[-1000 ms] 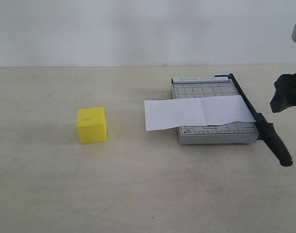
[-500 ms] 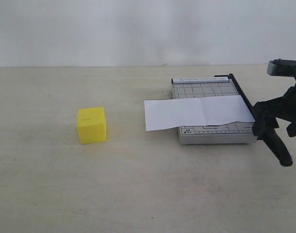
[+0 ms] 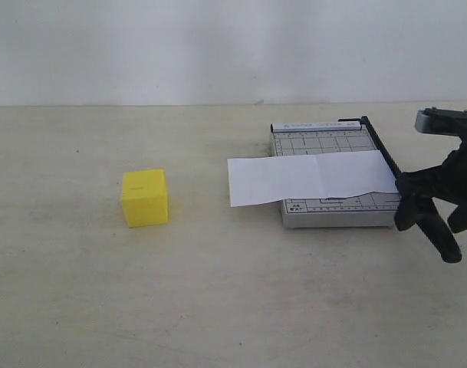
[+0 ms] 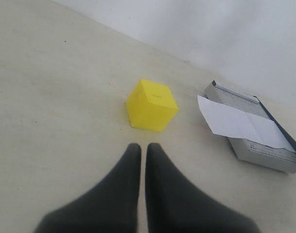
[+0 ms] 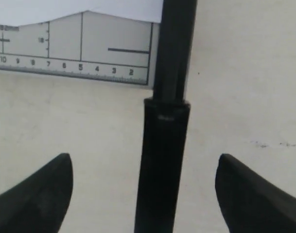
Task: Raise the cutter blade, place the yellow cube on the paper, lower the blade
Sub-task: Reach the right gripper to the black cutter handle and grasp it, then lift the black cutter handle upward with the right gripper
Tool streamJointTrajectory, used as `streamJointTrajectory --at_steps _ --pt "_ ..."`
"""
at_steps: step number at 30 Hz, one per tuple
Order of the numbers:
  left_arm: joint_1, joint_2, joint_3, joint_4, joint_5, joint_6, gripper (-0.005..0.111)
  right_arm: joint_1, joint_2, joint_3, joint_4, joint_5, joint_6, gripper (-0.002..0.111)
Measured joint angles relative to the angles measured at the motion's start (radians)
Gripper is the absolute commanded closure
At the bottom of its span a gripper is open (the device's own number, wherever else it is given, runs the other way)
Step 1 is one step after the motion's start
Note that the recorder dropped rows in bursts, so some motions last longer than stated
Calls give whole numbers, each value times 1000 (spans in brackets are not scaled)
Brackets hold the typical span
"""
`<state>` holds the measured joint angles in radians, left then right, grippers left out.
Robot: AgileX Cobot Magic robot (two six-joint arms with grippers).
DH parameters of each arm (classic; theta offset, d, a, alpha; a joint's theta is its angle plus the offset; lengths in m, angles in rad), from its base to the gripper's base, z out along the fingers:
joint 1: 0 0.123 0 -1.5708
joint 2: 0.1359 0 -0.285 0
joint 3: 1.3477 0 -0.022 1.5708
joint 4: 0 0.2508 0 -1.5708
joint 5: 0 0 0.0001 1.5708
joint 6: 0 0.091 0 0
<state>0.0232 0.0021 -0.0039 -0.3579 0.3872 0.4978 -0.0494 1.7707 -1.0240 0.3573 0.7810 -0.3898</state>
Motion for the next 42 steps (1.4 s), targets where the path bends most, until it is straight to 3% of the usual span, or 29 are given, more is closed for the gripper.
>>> streamJointTrajectory --at_steps 13,42 --pt "0 0 0 0 0 0 102 0 0 0 -123 27 136 33" --pt "0 0 0 0 0 0 102 0 0 0 -106 -41 141 33"
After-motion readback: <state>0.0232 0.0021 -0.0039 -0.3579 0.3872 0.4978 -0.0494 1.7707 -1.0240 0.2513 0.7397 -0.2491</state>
